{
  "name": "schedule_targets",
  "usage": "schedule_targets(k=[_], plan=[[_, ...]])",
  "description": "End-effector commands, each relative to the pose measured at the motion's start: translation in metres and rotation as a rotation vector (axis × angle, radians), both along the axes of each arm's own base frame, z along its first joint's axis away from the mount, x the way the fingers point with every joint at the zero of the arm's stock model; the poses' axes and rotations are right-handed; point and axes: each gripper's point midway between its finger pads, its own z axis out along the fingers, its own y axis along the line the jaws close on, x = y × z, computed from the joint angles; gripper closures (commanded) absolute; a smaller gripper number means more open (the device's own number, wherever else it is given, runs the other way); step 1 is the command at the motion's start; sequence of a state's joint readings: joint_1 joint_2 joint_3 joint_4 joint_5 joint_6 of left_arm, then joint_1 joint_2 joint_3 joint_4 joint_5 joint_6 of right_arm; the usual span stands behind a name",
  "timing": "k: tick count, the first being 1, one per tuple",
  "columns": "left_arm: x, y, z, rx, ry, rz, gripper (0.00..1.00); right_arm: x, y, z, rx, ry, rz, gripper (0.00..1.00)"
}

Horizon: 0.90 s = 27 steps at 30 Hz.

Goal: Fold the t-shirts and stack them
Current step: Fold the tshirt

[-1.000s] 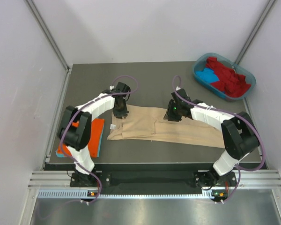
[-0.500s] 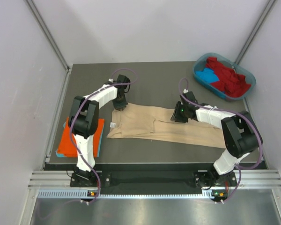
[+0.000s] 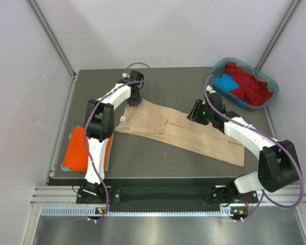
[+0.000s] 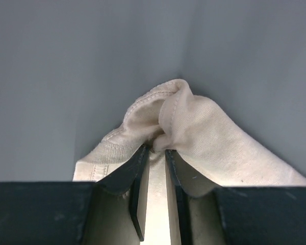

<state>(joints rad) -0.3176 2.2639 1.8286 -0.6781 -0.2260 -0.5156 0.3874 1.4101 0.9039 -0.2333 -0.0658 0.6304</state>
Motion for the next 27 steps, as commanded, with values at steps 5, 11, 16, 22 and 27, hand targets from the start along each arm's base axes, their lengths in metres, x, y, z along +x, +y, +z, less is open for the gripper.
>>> schedule_targets(k=[5,11,16,22,27], plan=[[0.118,-0.015,0.003,-0.231,-0.231,0.025,0.73,0.011,-0.005,0.059,0.020,-0.150,0.003,0.57],[0.161,-0.056,0.057,-0.650,-0.407,-0.060,0.68,0.009,-0.007,0.073,-0.004,-0.185,0.027,0.54],[0.149,-0.054,0.137,-0.685,-0.502,-0.114,0.53,0.000,-0.013,0.088,-0.013,-0.213,0.031,0.52],[0.119,-0.029,0.219,-0.728,-0.552,-0.113,0.50,-0.020,-0.016,0.100,0.008,-0.225,0.045,0.41],[0.069,-0.005,0.190,-0.570,-0.429,-0.053,0.51,-0.040,-0.024,0.078,-0.031,-0.129,0.048,0.33]])
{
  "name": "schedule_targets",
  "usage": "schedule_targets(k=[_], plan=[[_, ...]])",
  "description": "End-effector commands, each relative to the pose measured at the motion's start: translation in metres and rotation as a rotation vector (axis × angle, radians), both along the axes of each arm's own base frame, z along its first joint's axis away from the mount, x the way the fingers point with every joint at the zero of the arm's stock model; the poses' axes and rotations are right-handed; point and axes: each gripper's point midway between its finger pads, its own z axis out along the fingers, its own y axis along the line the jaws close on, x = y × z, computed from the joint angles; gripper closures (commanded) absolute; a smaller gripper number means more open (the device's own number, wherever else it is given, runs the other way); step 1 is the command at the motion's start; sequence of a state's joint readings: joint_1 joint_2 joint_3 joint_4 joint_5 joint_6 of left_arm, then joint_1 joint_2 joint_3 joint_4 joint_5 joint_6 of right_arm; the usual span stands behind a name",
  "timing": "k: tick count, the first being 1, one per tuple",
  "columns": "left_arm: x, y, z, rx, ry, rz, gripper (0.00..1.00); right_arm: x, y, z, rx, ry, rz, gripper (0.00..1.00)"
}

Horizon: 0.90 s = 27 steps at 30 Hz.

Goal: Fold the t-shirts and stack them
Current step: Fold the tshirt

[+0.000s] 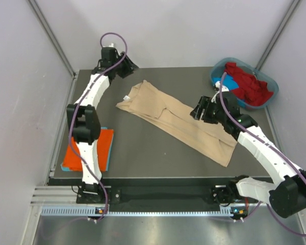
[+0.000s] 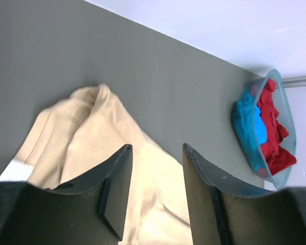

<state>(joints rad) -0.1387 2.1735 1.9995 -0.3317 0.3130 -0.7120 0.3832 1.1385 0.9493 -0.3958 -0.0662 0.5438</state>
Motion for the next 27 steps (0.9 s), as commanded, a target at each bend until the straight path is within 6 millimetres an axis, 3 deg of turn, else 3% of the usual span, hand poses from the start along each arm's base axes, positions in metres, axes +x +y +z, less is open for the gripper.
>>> schedule_targets(k=[1,2,3,5,6,8,11,17,22,27], plan=[[-0.040,0.024,-0.003,0.113,0.066,0.043,0.52,-0.018,-0.013,-0.014,-0.046,0.086,-0.023,0.33],[-0.051,0.029,0.002,0.139,0.060,0.046,0.53,-0.022,-0.020,-0.023,-0.048,0.122,-0.079,0.33],[-0.068,0.034,-0.024,0.166,0.125,0.049,0.54,-0.027,-0.022,-0.027,-0.045,0.145,-0.091,0.33],[-0.086,0.043,-0.030,0.209,0.139,0.059,0.55,-0.036,-0.033,-0.040,-0.051,0.188,-0.164,0.33],[-0.100,0.048,-0.051,0.229,0.190,0.062,0.55,-0.040,-0.034,-0.043,-0.051,0.201,-0.171,0.33],[-0.110,0.055,-0.058,0.253,0.201,0.082,0.56,-0.050,-0.040,-0.053,-0.058,0.235,-0.194,0.33],[-0.125,0.059,-0.088,0.271,0.272,0.084,0.57,-0.061,-0.044,-0.068,-0.086,0.266,-0.179,0.35],[-0.121,0.067,-0.119,0.306,0.386,0.091,0.58,-0.068,-0.030,-0.107,-0.159,0.315,-0.008,0.39],[-0.121,0.088,-0.142,0.347,0.443,0.159,0.58,-0.075,-0.011,-0.146,-0.304,0.380,0.117,0.43],[-0.114,0.095,-0.152,0.323,0.446,0.178,0.57,-0.075,0.016,-0.161,-0.452,0.339,0.236,0.44]])
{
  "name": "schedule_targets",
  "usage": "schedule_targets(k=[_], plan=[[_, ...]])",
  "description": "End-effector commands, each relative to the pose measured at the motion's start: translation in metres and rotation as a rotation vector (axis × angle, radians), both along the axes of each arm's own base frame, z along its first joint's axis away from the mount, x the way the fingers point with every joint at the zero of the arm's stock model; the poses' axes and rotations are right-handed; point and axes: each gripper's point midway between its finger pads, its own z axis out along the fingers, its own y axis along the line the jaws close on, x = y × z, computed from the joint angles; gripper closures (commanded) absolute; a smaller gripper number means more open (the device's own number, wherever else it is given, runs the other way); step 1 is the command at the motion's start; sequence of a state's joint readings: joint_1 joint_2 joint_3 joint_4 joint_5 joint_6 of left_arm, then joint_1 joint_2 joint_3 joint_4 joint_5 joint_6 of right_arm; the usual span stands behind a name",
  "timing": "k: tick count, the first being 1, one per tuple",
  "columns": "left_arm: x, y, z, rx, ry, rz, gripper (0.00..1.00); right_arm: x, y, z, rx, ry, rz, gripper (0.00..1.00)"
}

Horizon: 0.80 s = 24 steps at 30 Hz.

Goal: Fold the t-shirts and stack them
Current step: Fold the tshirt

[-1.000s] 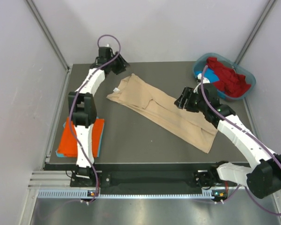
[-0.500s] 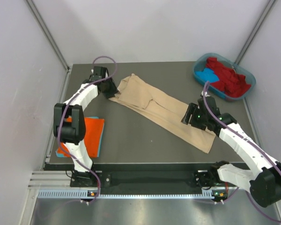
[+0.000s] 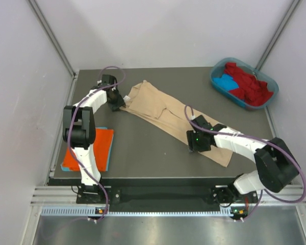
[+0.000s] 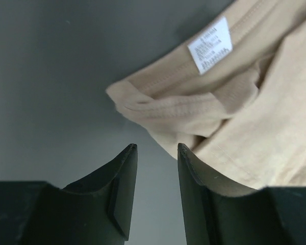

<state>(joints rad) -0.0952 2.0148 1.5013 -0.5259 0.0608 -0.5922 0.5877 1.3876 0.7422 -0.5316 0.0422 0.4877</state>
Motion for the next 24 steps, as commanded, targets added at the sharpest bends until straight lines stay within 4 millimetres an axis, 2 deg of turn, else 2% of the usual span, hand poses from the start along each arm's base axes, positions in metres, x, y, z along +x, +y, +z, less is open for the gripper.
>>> schedule_targets(k=[1,7,11,17,19,21,22,24], plan=[[0.013,0.011,0.001,0.012,-0.029,0.032,0.57,0.021,0.022,0.006,-0.060,-0.110,0.122,0.44],[0.025,0.012,-0.012,0.004,-0.009,0.031,0.58,0.020,0.031,-0.004,-0.168,-0.140,0.172,0.44],[0.030,0.012,-0.020,0.009,0.000,0.024,0.58,0.022,0.032,0.000,-0.201,-0.164,0.191,0.44],[0.040,0.021,-0.020,0.058,-0.017,0.030,0.63,0.020,0.026,0.002,-0.248,-0.167,0.197,0.53],[0.042,0.027,-0.022,0.091,-0.018,0.038,0.66,0.018,0.021,-0.002,-0.267,-0.153,0.190,0.62],[0.047,0.028,-0.019,0.100,-0.025,0.031,0.74,0.015,0.018,-0.006,-0.278,-0.134,0.177,0.71],[0.049,0.030,-0.018,0.111,-0.023,0.034,0.77,0.013,0.016,-0.007,-0.282,-0.127,0.174,0.85],[0.053,0.031,-0.016,0.119,-0.028,0.030,0.87,0.009,0.016,-0.008,-0.287,-0.117,0.178,1.00]])
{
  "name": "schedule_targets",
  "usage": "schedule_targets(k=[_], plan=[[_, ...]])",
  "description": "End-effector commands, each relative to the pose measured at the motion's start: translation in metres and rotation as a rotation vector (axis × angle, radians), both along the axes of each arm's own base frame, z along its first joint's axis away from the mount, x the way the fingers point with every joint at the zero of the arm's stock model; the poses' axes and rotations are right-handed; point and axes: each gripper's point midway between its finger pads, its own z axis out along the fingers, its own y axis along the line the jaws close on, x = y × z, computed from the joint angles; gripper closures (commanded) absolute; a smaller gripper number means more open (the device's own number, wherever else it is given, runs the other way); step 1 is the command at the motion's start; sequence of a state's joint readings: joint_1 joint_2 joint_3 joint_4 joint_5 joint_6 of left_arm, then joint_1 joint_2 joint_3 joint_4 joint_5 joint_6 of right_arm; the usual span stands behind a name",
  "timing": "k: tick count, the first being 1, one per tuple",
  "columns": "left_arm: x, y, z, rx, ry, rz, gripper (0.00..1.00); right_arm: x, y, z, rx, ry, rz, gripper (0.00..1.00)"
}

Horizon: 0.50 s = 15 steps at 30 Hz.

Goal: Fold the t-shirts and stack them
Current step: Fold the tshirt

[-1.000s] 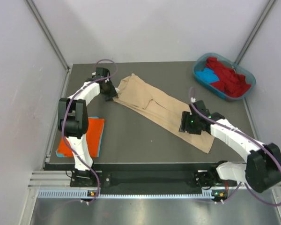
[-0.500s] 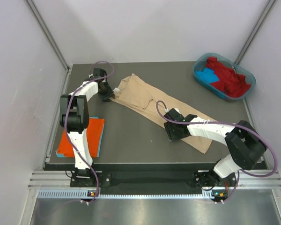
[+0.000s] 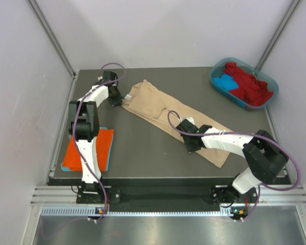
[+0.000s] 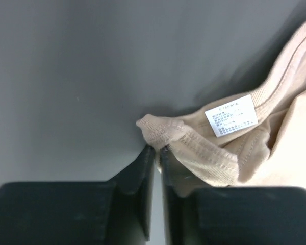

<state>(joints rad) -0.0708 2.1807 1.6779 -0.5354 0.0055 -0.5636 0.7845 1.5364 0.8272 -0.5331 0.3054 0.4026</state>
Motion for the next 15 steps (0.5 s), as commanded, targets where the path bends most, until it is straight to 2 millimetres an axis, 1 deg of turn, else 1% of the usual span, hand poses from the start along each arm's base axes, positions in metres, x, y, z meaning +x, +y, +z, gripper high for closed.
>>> schedule_targets(k=[1,3,4,6,7,9,10,11,13,15], plan=[[0.013,0.012,0.004,0.064,-0.020,-0.001,0.91,-0.001,0.003,0.004,-0.019,-0.004,-0.005,1.00],[0.020,0.013,0.008,0.072,-0.037,-0.004,0.99,-0.006,0.005,0.008,-0.015,0.000,0.007,1.00],[0.025,0.013,0.007,0.073,-0.042,-0.009,1.00,-0.007,0.007,0.011,-0.006,0.002,0.014,1.00],[0.028,0.013,0.005,0.080,-0.034,-0.014,1.00,-0.013,0.008,0.018,0.010,0.002,0.029,1.00],[0.034,0.015,0.004,0.091,-0.039,-0.017,1.00,-0.016,0.009,0.020,0.022,0.006,0.030,1.00],[0.035,0.021,0.001,0.124,-0.025,-0.010,1.00,-0.020,0.008,0.027,0.039,-0.003,0.030,1.00],[0.036,0.023,-0.003,0.138,-0.017,-0.013,1.00,-0.024,0.008,0.027,0.048,0.006,0.034,1.00],[0.040,0.024,0.000,0.142,-0.028,-0.010,1.00,-0.025,0.008,0.029,0.057,0.005,0.033,1.00],[0.045,0.023,-0.002,0.143,-0.038,-0.017,1.00,-0.028,0.009,0.032,0.075,0.007,0.040,1.00],[0.050,0.020,-0.002,0.130,-0.058,-0.029,1.00,-0.030,0.016,0.032,0.101,0.010,0.060,1.00]])
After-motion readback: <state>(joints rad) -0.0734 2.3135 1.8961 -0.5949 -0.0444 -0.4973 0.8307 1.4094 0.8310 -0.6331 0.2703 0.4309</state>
